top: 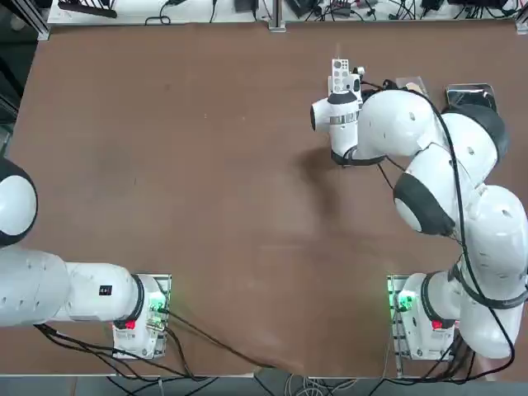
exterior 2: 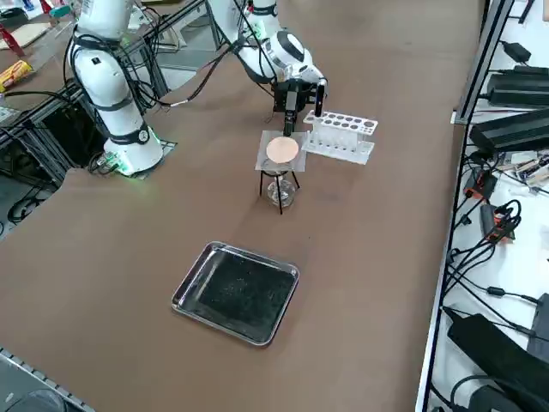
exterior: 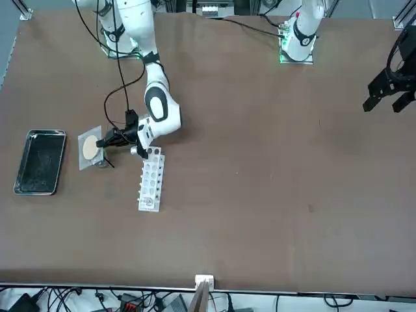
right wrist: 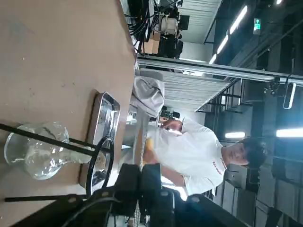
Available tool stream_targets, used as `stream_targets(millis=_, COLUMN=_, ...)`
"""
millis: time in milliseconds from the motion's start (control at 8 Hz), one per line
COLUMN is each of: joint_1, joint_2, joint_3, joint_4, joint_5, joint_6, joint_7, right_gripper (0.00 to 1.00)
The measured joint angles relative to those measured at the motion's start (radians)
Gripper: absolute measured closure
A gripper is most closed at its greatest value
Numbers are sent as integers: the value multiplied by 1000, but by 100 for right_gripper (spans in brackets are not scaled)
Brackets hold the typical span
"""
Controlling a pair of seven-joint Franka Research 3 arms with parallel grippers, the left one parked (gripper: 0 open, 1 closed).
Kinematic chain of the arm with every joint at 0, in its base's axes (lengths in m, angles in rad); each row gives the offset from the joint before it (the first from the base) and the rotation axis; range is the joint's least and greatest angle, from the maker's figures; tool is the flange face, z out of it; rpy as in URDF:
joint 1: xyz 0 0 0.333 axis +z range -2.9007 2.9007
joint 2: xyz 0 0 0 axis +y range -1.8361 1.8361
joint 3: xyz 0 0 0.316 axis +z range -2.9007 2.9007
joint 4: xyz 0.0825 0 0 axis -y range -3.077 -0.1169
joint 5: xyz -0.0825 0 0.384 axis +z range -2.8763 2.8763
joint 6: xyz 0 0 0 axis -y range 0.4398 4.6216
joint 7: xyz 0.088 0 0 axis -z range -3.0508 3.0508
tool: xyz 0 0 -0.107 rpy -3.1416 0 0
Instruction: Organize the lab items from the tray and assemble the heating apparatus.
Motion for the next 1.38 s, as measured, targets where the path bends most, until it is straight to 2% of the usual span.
stream_targets(millis=1125, joint_1=-9, joint_2=33, joint_3=0, joint_4=-19, joint_5=11, joint_6=44, joint_7=46, right_gripper=92)
stream_targets(millis=1375, joint_1=-9, joint_2=33, joint_3=0, joint_4=-19, joint_5=16, joint_6=44, joint_7=50, right_gripper=86)
